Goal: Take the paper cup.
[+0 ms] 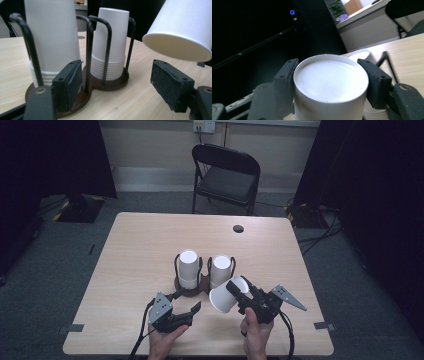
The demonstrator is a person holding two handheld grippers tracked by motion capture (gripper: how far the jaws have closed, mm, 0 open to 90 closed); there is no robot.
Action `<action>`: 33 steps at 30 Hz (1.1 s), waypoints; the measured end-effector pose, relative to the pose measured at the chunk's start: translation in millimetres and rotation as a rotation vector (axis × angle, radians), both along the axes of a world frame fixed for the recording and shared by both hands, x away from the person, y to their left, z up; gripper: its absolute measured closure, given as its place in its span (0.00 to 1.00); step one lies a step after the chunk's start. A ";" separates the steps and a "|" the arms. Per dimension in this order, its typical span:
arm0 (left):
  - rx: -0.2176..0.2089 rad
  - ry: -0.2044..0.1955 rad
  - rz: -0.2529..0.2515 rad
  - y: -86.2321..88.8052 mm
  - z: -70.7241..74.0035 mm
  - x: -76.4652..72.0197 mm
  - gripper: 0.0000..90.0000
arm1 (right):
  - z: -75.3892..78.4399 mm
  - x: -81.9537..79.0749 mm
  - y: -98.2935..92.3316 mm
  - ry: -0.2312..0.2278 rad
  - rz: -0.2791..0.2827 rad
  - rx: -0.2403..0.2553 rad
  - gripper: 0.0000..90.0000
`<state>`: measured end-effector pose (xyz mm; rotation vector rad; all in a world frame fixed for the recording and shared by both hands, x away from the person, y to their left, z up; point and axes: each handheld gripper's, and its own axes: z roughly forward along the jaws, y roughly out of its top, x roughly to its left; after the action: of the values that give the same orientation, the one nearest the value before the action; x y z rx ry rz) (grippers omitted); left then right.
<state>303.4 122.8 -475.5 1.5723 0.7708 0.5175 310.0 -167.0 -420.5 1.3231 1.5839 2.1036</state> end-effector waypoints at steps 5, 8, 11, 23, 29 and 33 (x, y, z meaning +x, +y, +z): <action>-0.011 -0.033 -0.004 -5.9 3.3 -1.1 0.34 | -2.9 1.6 7.1 0.035 0.082 0.103 0.40; -0.028 -0.059 -0.013 -9.8 4.7 -2.3 0.35 | -4.6 3.2 8.7 0.055 0.113 0.146 0.40; -0.027 -0.070 -0.016 -13.8 6.3 -2.2 0.38 | -5.4 3.6 8.7 0.065 0.120 0.168 0.40; -0.046 -0.174 -0.061 -28.7 8.6 -3.7 0.66 | -3.5 2.7 11.2 0.087 0.160 0.183 0.40; -0.042 -0.218 -0.056 -35.2 9.4 -5.5 0.71 | -3.5 2.6 17.9 0.091 0.186 0.176 0.40; -0.064 -0.235 -0.041 -32.9 10.3 -6.8 0.73 | -3.7 3.4 21.8 0.100 0.204 0.174 0.40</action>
<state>296.6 89.9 -465.2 1.4353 0.5696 0.6290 313.4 -145.2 -424.1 1.3938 1.6722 2.3785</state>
